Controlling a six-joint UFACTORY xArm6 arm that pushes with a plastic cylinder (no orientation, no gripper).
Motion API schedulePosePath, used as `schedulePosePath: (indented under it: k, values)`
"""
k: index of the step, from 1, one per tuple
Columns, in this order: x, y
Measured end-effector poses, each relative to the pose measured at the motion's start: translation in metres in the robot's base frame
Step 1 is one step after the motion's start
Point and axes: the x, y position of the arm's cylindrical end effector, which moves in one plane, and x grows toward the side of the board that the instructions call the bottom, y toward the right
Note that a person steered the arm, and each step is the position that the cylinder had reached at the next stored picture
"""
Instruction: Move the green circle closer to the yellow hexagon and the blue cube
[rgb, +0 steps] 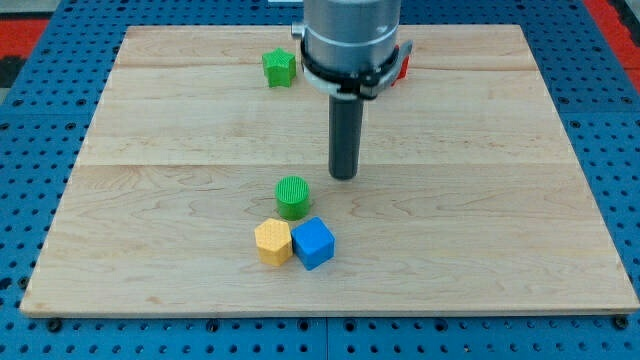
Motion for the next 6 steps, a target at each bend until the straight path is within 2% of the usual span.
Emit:
schedulePosePath:
  k: [1, 2, 3, 5, 6]
  values:
    - [-0.008, -0.037]
    - [0.025, -0.061]
    - [0.037, -0.059]
    - [-0.005, -0.059]
    - [-0.006, -0.06]
